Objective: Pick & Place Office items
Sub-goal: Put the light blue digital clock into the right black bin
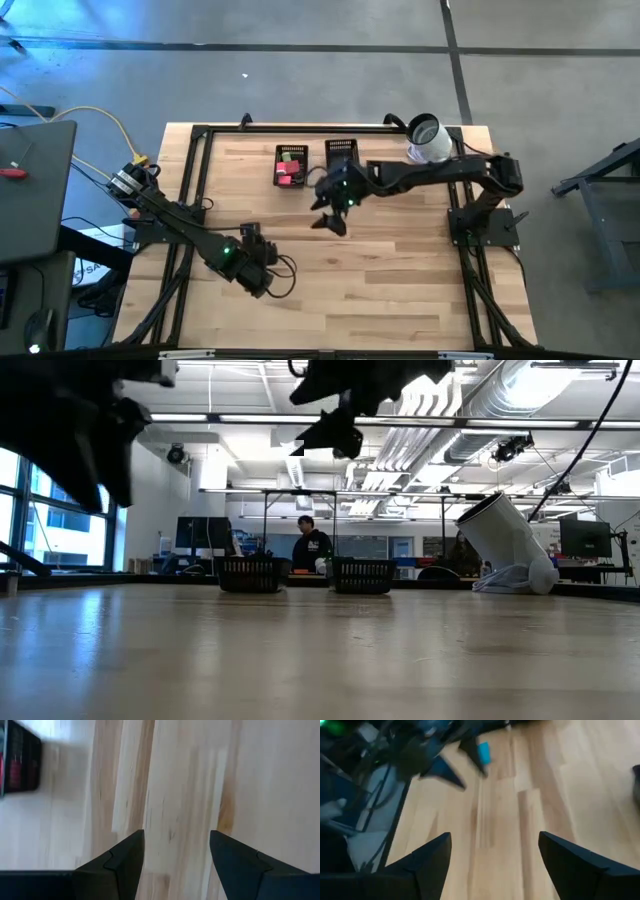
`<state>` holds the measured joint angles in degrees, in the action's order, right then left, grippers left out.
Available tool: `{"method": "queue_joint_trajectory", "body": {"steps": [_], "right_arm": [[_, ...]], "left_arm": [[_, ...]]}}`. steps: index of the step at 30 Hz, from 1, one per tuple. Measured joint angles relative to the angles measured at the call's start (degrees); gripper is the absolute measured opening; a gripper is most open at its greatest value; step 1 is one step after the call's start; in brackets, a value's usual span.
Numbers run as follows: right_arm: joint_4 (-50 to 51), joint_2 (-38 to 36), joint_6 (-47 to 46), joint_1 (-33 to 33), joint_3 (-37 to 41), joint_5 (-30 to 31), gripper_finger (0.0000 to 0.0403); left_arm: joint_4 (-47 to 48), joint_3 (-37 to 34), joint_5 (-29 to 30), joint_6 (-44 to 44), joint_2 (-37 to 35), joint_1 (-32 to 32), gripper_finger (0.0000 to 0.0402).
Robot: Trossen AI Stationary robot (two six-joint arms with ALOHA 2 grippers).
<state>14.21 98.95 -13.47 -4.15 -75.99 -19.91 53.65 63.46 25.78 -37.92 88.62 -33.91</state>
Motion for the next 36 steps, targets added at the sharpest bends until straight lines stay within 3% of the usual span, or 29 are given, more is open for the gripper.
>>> {"method": "queue_joint_trajectory", "body": {"steps": [9,16,22,25,30,36], "right_arm": [[14.38,-3.27,-2.11,8.51,0.16,8.19,0.0286],[19.1,-4.64,-4.85,15.48,0.06,13.0,0.0286],[21.66,-5.46,-6.01,21.46,0.07,22.43,0.0286],[22.95,-5.37,-7.1,23.22,0.07,25.64,0.0286],[23.0,-5.38,-8.55,24.23,0.07,27.67,0.0286],[21.43,-5.37,-9.46,24.49,0.07,27.97,0.0286]], "left_arm": [[11.18,0.0,-7.0,-8.44,-0.02,0.04,0.0214],[15.19,0.0,-11.94,-12.96,-0.04,-0.15,0.0214],[17.42,0.0,-15.37,-16.46,-0.04,-1.86,0.0214],[17.6,0.0,-19.95,-18.15,-0.04,-3.35,0.0214],[18.21,0.0,-26.6,-20.8,-0.04,-5.88,0.0214],[19.61,-1.64,-27.43,-22.2,-0.04,-8.4,0.0214]]}}
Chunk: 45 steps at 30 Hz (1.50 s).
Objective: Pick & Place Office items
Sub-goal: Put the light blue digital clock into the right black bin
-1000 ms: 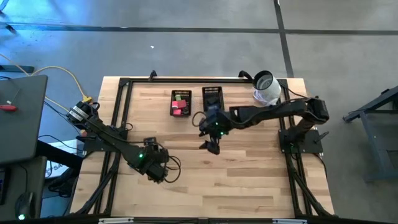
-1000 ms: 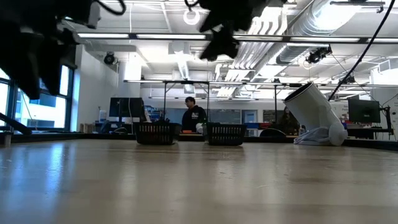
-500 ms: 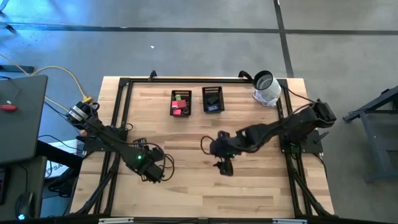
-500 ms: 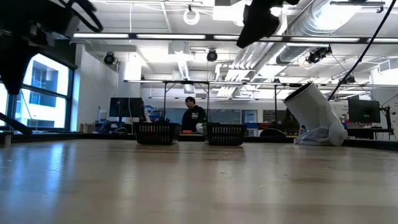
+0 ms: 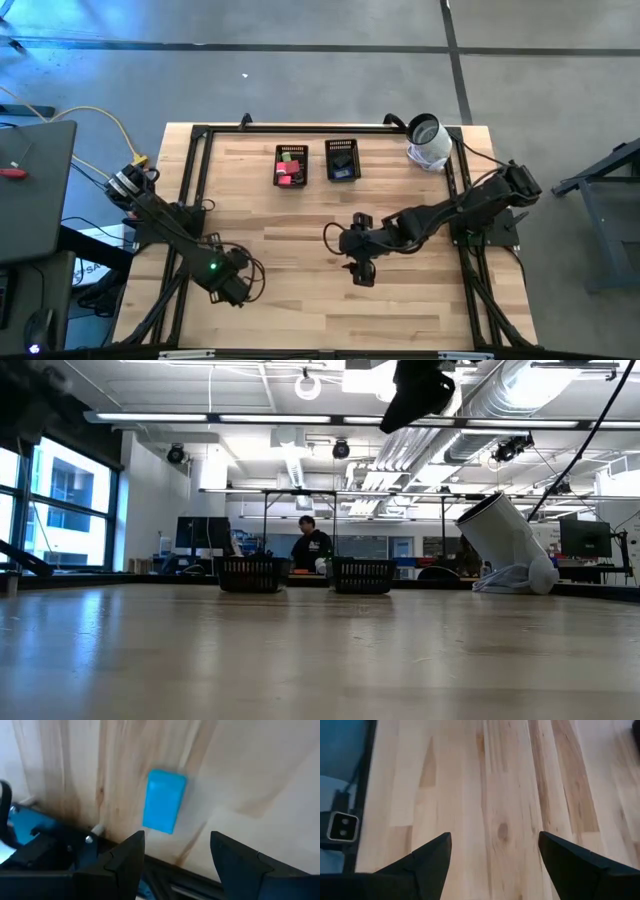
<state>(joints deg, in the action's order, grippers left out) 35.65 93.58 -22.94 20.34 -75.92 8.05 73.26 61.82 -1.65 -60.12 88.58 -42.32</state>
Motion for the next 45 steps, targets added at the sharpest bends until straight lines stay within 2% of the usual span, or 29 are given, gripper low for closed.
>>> {"method": "queue_joint_trajectory", "body": {"steps": [7,14,29,37,45], "right_arm": [[-2.1,0.0,0.02,0.37,0.0,-0.01,0.0286],[-2.83,0.02,-0.67,0.31,0.0,-0.04,0.0286],[-3.8,0.04,-0.83,0.35,0.0,-0.26,0.0286],[-3.79,0.04,-0.83,0.31,0.0,-0.26,0.0286],[-4.38,0.04,-0.83,0.31,0.0,-0.28,0.0286]], "left_arm": [[-0.16,-5.4,-1.58,-1.24,0.02,-2.14,0.0214],[-5.37,-5.4,4.04,2.73,0.02,-2.7,0.0214],[-3.77,-11.13,4.7,3.14,-0.05,-2.81,0.0214],[-11.26,-11.04,8.15,2.28,-4.68,-2.81,0.0214],[-11.31,-11.93,9.27,2.25,-6.51,-2.81,0.0214]]}}
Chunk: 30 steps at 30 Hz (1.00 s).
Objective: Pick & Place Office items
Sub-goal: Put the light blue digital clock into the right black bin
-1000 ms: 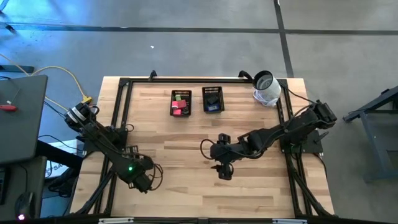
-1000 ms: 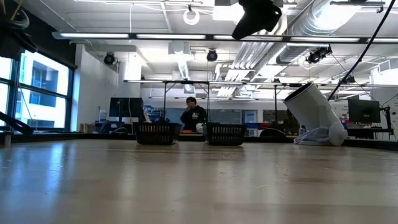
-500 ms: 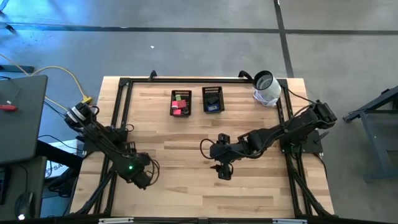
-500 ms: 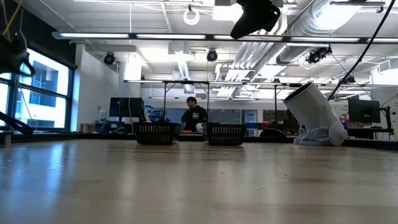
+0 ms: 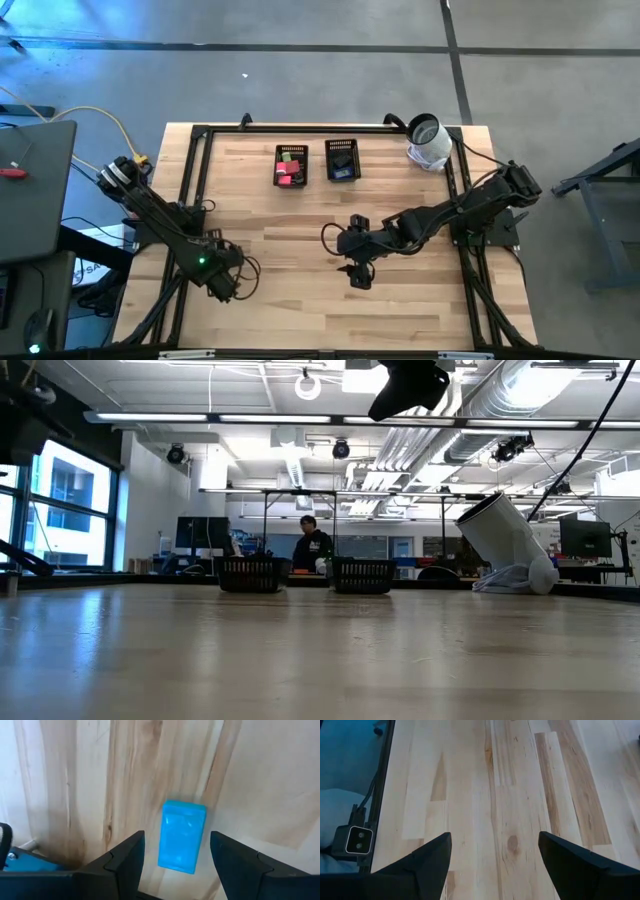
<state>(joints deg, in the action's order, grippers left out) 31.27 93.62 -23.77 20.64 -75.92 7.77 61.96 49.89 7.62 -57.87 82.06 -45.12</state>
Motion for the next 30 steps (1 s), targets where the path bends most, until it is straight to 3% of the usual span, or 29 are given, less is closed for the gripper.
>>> {"method": "queue_joint_trajectory", "body": {"steps": [5,30], "right_arm": [[-0.02,0.0,0.0,0.0,0.0,-0.02,0.0286],[-0.92,0.0,0.0,0.0,0.0,-0.26,0.0286]], "left_arm": [[-3.57,-2.63,-2.86,-0.02,0.02,-0.02,0.0212],[-14.51,-10.88,-5.92,-0.7,-0.17,0.91,0.0196]]}}
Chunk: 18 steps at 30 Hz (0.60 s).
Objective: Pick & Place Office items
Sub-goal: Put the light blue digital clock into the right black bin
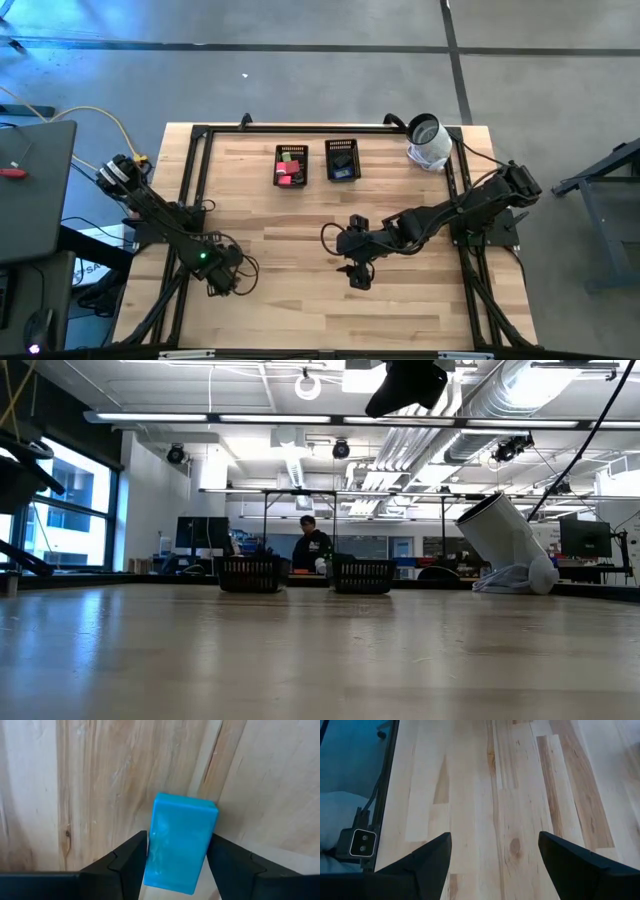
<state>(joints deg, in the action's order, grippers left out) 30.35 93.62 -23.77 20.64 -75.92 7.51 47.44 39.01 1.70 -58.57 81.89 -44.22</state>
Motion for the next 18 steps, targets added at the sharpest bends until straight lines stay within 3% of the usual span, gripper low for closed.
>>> {"method": "queue_joint_trajectory", "body": {"steps": [7,18], "right_arm": [[-0.02,0.0,0.0,0.0,0.0,-0.2,0.0286],[0.0,0.0,0.19,0.0,0.0,0.04,0.0286]], "left_arm": [[0.0,-0.07,-2.46,1.56,-0.33,2.01,0.014],[-0.64,-0.31,1.59,2.71,-3.59,5.27,0.014]]}}
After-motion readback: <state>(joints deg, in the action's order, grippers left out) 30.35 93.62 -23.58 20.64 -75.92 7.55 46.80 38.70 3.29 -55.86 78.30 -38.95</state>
